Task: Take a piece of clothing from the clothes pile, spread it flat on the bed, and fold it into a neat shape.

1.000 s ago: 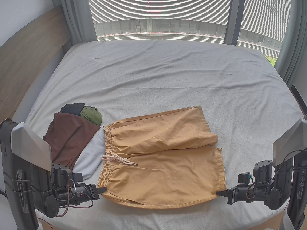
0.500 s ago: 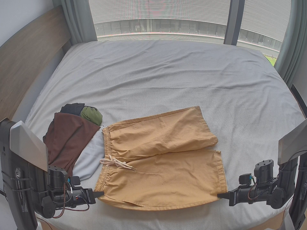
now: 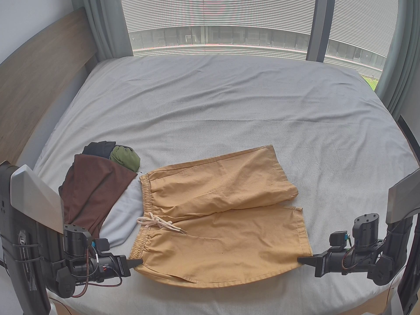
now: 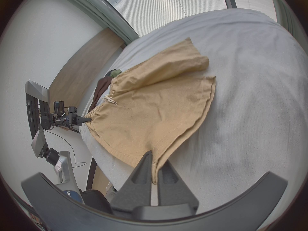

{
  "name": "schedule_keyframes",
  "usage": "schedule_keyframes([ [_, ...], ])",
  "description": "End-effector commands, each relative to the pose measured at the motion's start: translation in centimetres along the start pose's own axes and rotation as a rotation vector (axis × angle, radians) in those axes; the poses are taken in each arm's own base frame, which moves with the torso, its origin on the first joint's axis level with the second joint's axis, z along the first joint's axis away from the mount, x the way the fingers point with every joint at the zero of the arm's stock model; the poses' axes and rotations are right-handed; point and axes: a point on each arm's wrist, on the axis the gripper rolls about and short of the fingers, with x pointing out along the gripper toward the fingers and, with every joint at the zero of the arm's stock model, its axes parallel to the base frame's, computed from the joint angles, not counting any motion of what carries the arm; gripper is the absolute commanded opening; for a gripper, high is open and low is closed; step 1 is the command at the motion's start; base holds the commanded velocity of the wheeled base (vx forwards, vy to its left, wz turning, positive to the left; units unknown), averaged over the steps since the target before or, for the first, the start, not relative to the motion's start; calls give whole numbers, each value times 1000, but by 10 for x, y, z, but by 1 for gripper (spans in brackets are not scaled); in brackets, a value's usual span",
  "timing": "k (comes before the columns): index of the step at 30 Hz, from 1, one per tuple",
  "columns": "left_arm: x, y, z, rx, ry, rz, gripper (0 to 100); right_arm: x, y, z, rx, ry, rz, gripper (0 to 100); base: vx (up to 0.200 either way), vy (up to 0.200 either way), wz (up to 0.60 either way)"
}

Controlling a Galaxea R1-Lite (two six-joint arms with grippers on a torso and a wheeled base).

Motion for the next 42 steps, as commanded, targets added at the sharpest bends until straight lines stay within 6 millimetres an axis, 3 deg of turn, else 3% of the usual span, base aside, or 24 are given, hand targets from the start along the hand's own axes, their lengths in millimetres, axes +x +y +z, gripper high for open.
schedule_keyframes([
  [1, -1, -5, 12, 26, -58, -23, 0, -7, 3, 5, -16, -56, 7, 0, 0, 0, 0],
  [12, -8, -27, 38, 19, -183, -109, 0, -10, 6, 24, -48, -180, 26, 0, 0, 0, 0],
  [42, 3, -31, 64, -46, -306, -110, 0, 2, -11, 110, -81, -486, 33, 0, 0, 0, 0],
])
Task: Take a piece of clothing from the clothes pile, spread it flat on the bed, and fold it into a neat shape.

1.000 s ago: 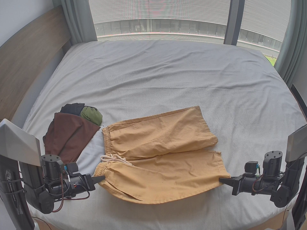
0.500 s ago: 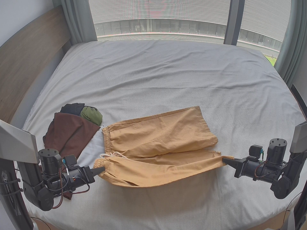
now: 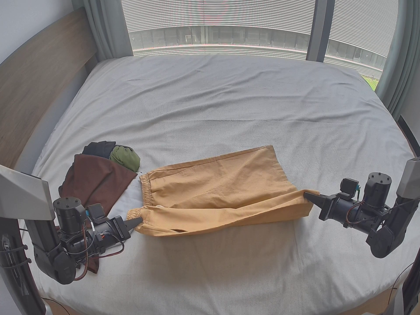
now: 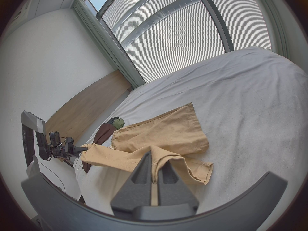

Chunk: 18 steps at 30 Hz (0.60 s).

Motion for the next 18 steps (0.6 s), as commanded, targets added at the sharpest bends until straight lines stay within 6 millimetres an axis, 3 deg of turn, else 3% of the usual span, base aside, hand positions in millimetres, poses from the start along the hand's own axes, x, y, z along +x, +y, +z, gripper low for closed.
schedule_keyframes([
  [1, 2, -2, 3, 6, -15, -9, 0, 6, 1, 14, -14, -39, 11, 0, 0, 0, 0],
  [18, 10, -8, 18, -31, -93, -23, 0, 25, 3, 61, -7, -61, 12, 0, 0, 0, 0],
])
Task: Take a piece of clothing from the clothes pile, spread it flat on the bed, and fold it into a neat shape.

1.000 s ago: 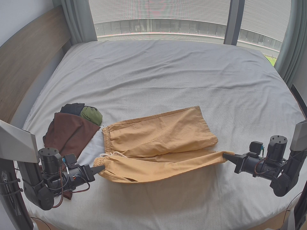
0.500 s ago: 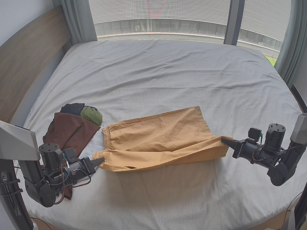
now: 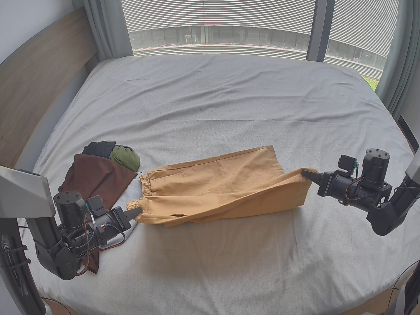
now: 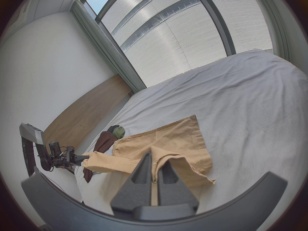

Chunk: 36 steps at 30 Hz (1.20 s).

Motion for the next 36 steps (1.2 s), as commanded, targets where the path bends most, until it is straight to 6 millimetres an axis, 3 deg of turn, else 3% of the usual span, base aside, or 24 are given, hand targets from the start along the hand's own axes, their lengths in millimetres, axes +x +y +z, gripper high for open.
schedule_keyframes([
  [1, 2, -4, 5, -18, -23, -20, 0, 7, 1, 19, -16, -35, 7, 0, 0, 0, 0],
  [20, 28, -11, 22, -87, -128, -43, 0, 34, -6, 64, -12, -42, -11, 0, 0, 0, 0],
  [36, 45, -8, 24, -125, -173, -24, 0, 63, -19, 69, -4, -25, -15, 0, 0, 0, 0],
])
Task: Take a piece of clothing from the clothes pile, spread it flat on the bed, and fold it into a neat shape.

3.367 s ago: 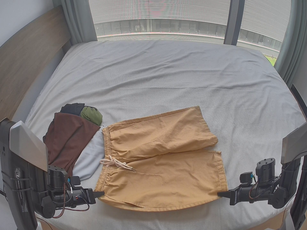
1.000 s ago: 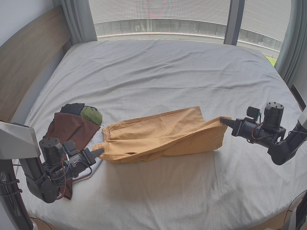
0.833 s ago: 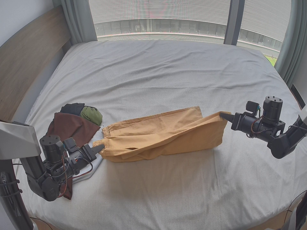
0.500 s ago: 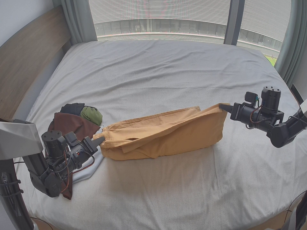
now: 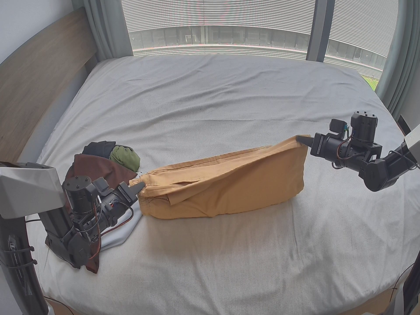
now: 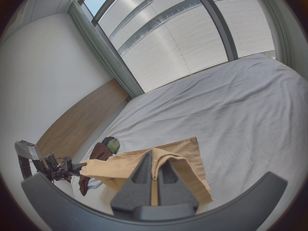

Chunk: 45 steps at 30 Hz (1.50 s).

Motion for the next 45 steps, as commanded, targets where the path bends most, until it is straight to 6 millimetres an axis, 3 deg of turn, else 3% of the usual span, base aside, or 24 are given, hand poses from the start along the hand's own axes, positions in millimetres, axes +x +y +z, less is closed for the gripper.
schedule_keyframes([
  [1, 6, 3, -1, -6, -1, 0, 0, 14, -7, -2, 0, 1, 2, 0, 0, 0, 0],
  [11, 17, 8, 0, -6, -28, 9, 0, 31, -12, 3, 22, -12, 9, 0, 0, 0, 0],
  [33, 53, 26, -3, 1, -106, 40, 0, 79, -37, -13, 43, -27, 28, 0, 0, 0, 0],
  [45, 54, 28, -2, -1, -111, 41, 0, 90, -46, -19, 36, -44, 29, 0, 0, 0, 0],
])
